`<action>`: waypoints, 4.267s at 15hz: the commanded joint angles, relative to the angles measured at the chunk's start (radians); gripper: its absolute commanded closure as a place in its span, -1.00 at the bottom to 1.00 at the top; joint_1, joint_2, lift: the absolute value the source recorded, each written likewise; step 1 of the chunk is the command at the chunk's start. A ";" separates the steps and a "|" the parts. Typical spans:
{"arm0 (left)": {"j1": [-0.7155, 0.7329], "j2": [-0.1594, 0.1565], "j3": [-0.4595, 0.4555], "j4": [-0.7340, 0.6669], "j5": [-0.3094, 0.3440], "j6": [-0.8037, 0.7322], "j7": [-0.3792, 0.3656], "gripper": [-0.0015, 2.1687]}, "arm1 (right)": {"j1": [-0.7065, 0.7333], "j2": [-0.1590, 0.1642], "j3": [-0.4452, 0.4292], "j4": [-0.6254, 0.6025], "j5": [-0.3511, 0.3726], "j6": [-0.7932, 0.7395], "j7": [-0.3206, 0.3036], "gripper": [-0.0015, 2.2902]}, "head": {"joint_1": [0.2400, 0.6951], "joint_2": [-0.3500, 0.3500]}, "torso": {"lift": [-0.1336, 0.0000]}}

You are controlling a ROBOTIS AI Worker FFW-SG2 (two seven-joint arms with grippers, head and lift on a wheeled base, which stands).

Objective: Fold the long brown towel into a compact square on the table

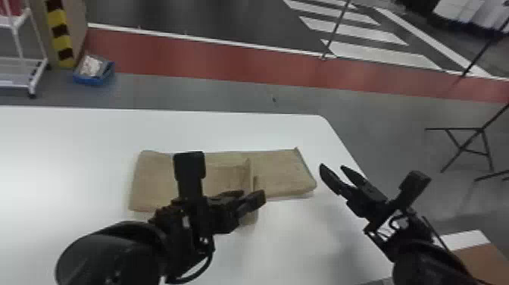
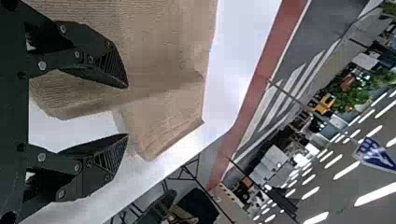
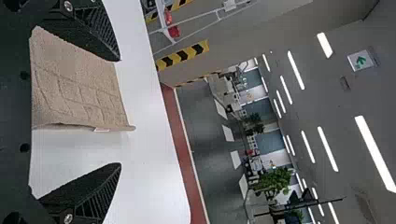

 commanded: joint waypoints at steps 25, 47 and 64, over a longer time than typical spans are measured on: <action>0.148 0.315 0.356 -0.300 -0.155 -0.061 0.006 -0.92 | 0.141 0.139 0.317 -0.426 0.176 0.418 -0.291 -0.24 | 1.00 -0.29 | -0.91; 0.163 0.312 0.344 -0.305 -0.149 -0.058 0.001 -0.92 | 0.266 0.134 0.280 -0.595 0.127 0.412 -0.360 0.31 | 1.00 -0.37 | -0.91; 0.162 0.306 0.350 -0.295 -0.135 -0.055 -0.014 -0.92 | 0.236 0.133 0.260 -0.543 0.167 0.449 -0.428 -0.66 | 1.00 -0.49 | -0.91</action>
